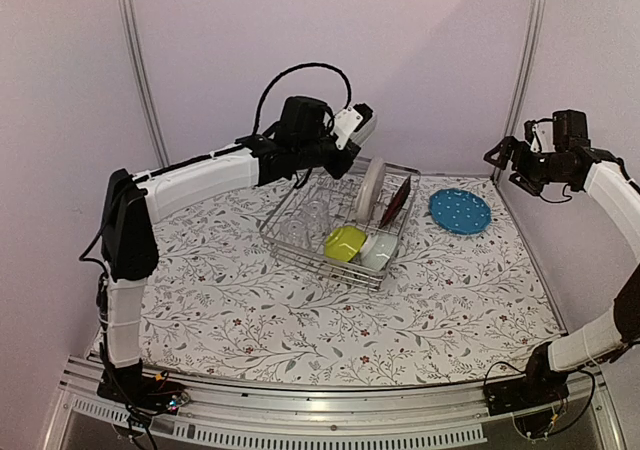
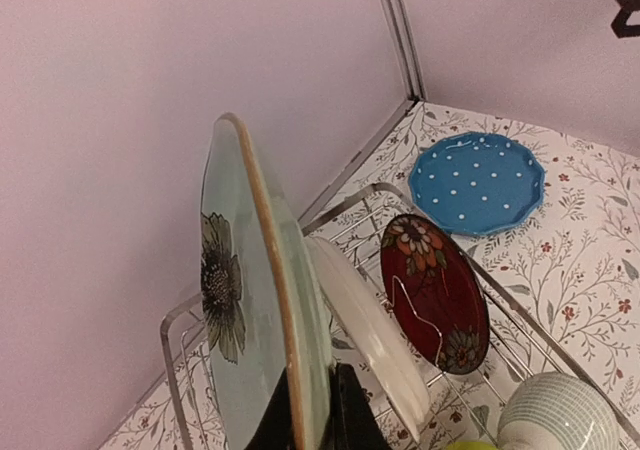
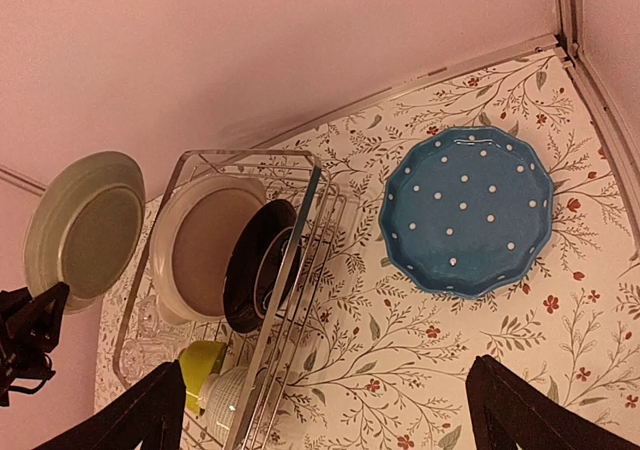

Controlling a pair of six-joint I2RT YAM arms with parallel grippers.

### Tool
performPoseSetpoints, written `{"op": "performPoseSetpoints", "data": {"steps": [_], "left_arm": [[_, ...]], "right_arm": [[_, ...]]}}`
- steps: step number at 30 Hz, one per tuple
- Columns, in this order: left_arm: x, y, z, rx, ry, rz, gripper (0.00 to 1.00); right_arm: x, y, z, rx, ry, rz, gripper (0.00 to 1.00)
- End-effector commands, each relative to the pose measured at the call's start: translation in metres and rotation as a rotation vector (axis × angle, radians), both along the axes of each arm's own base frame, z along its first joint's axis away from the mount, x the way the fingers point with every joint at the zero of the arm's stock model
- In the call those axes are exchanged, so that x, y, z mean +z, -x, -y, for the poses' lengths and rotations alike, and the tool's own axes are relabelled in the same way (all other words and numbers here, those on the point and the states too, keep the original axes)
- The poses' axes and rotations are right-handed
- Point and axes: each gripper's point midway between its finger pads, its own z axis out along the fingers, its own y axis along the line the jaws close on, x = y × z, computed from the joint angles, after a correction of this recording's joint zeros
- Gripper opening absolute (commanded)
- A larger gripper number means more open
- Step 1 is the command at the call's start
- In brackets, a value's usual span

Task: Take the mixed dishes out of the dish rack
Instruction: Pass from the left arm to the right

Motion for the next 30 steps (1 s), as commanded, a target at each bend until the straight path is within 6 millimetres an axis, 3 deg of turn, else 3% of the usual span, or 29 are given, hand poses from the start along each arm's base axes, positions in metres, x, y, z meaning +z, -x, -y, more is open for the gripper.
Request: {"op": "performPoseSetpoints", "data": {"steps": [1,12,19,30], "left_arm": [[0.088,0.040,0.019,-0.068,-0.044,0.394,0.00],[0.044,0.097,0.059,-0.130,-0.428,0.805,0.00],[0.028,0.124,0.078,-0.182,-0.523,0.969,0.00],[0.006,0.148,0.096,-0.235,-0.580,1.033,0.00]], "right_arm": [[0.033,0.013,-0.014,0.054,-0.049,0.042,0.99],[0.051,0.026,-0.029,0.129,-0.118,0.022,0.96],[0.028,0.031,-0.039,0.172,-0.177,-0.086,0.84],[0.008,0.039,-0.082,0.294,-0.183,-0.164,0.78]]}}
